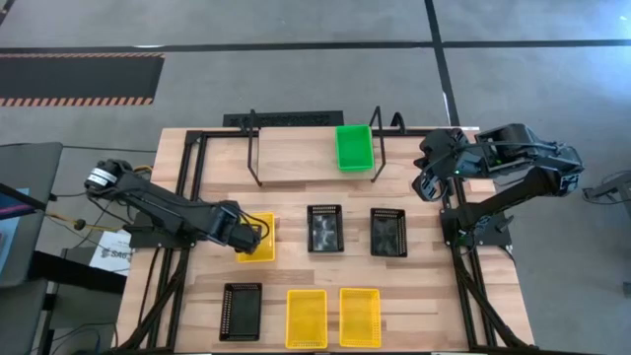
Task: Stack baskets on shelf by color
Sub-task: Put the top yellow bin on the shelf
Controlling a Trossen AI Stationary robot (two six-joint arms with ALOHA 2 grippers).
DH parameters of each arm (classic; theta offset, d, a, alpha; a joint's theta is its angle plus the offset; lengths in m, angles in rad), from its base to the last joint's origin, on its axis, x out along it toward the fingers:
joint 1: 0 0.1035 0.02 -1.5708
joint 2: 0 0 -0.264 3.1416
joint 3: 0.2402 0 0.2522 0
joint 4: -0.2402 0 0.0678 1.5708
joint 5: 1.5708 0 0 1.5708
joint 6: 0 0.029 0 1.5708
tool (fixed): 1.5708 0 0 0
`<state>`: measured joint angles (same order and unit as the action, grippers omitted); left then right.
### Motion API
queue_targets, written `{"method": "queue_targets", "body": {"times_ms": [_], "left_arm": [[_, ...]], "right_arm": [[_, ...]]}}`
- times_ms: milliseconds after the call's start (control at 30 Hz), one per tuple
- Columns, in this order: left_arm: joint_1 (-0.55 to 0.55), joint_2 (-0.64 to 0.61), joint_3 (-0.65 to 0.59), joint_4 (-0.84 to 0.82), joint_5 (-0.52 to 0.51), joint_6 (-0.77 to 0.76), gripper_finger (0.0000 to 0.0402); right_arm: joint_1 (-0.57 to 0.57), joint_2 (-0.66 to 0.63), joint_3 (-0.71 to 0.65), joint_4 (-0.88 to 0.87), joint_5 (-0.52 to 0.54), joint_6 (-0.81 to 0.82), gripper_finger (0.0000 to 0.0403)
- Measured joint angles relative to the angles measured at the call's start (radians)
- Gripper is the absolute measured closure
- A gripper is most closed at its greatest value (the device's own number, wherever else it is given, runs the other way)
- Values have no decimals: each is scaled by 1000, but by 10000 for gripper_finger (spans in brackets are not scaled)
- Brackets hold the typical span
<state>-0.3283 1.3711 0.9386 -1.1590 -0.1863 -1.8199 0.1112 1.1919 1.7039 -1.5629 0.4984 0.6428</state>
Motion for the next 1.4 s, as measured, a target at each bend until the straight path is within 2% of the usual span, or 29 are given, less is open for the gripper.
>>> {"method": "queue_targets", "body": {"times_ms": [500,700,867,967,1033,1100,1200,1400], "left_arm": [[10,140,0,48,16,27,225],[31,205,0,109,27,57,258],[53,255,0,177,27,153,281],[61,258,6,182,25,196,319],[62,250,26,151,12,220,365],[62,231,68,101,-23,224,390],[61,188,157,-15,-129,214,399],[56,90,411,-164,-480,229,401]], "right_arm": [[0,8,0,2,-3,-15,385],[0,8,0,2,-3,-23,386],[0,8,0,0,-3,-24,384],[0,8,0,0,-3,-27,386],[0,8,0,0,-3,-29,387],[0,8,0,0,-3,-38,387],[0,8,0,0,-3,-41,384],[0,8,0,0,-3,-42,386]]}}
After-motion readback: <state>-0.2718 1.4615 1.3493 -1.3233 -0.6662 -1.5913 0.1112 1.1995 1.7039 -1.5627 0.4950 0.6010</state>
